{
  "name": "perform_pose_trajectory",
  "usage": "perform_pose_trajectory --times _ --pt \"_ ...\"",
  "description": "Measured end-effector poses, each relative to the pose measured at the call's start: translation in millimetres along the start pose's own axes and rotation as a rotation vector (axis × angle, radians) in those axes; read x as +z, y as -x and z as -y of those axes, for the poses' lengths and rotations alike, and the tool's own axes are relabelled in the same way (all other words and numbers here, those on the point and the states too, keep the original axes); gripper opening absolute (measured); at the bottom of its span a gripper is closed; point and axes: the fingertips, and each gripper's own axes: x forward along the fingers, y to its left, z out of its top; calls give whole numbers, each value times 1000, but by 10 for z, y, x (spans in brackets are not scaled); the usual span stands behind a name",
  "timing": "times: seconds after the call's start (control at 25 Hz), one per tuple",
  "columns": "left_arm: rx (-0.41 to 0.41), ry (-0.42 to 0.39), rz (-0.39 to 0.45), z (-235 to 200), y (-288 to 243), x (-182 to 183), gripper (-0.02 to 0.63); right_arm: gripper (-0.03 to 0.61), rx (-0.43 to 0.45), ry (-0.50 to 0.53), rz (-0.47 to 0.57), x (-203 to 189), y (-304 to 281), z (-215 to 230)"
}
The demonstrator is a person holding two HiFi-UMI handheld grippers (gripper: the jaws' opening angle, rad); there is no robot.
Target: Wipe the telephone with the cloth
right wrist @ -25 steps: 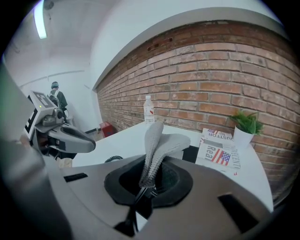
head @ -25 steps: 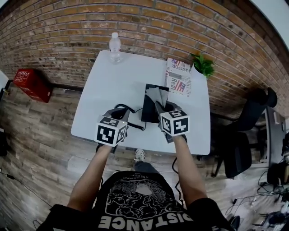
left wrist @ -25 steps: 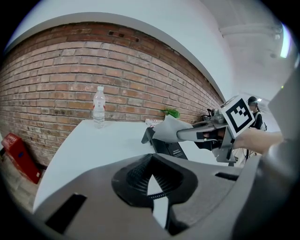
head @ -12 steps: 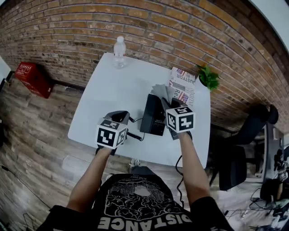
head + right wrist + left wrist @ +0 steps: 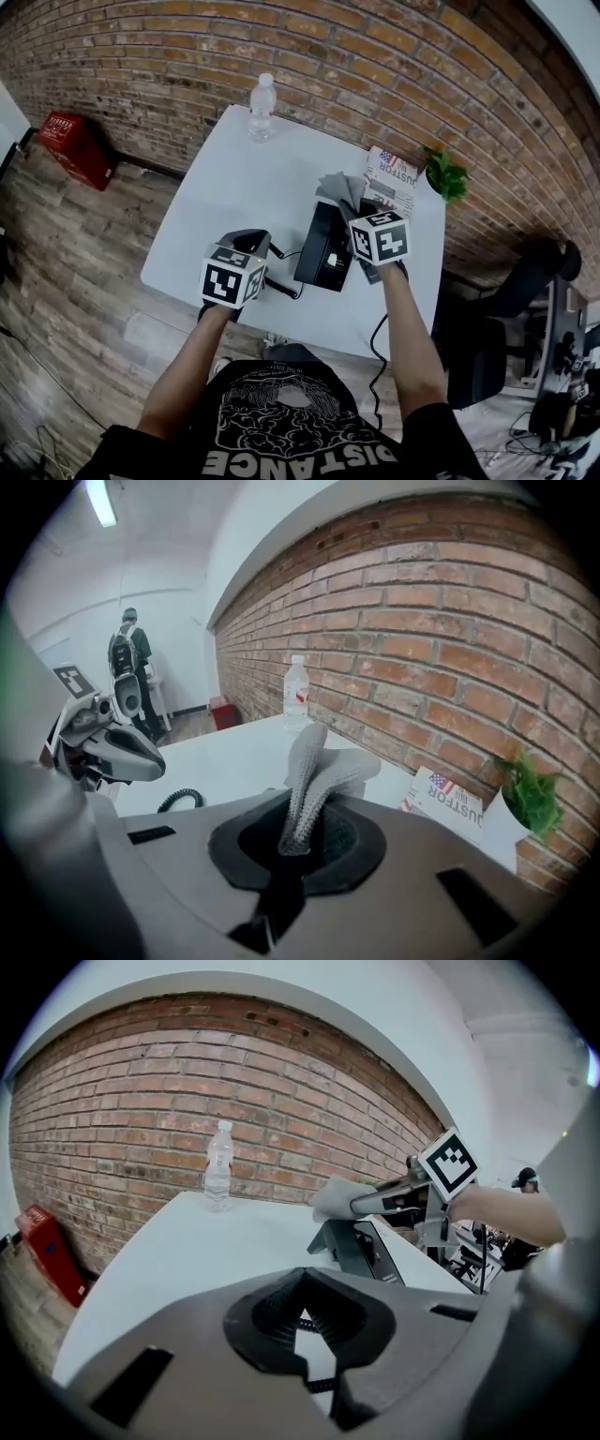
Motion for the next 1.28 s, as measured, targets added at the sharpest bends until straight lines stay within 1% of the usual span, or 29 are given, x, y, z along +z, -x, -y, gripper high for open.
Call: perform_pose_trajectory --times 0.2,0.32,0.44,0.8,1.28 --pt "11 7 1 -53 28 9 5 12 78 -39 -72 -96 -159 -81" --pt "21 11 2 -105 53 -5 5 12 131 -91 -78 -104 -199 -105" --pt "27 14 2 -136 68 -25 5 12 151 -102 -80 -78 -227 -108" --pt "31 2 6 -152 84 10 5 12 187 -37 -121 2 -313 -201" --pt "53 17 6 -245 205 -47 5 12 229 55 -149 125 -447 -464"
